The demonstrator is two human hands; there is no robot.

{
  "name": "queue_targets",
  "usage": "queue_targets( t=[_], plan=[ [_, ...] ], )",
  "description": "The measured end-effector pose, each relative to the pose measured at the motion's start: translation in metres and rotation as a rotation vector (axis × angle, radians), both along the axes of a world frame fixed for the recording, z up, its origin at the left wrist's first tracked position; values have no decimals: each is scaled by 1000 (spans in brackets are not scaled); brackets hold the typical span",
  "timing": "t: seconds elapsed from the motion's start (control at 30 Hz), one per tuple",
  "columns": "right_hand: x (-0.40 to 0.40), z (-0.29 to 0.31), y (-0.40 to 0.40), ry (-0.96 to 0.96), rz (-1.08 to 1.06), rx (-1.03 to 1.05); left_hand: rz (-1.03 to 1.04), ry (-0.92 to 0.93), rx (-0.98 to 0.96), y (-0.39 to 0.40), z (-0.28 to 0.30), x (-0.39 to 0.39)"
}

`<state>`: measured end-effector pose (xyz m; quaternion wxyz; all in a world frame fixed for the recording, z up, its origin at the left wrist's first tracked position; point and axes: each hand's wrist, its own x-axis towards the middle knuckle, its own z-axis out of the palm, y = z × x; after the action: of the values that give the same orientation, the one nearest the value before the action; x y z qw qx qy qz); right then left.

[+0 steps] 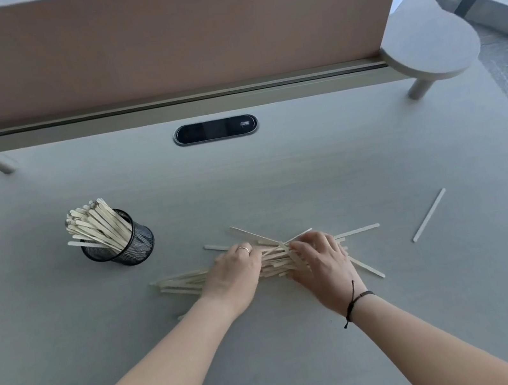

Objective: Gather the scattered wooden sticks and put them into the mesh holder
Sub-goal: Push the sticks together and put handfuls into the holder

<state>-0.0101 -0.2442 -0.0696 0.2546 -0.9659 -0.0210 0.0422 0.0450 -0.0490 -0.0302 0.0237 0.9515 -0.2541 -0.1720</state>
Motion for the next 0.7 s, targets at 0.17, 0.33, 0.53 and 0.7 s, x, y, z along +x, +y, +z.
queue_targets(
  t=[0.17, 0.33, 0.53, 0.7],
  plan=[
    [0, -5, 3, -28, -27, 21, -52, -143, -4, -2, -4, 0],
    [1, -4, 3, -42, -50, 40, -41, -209, -65, 3, -12, -2],
    [2, -4, 1, -16, -86, 60, -19, -234, -33, 13, -5, 2],
    [4, 0, 2, 16, -94, 54, 27, -169, -31, 24, -1, 10]
  ],
)
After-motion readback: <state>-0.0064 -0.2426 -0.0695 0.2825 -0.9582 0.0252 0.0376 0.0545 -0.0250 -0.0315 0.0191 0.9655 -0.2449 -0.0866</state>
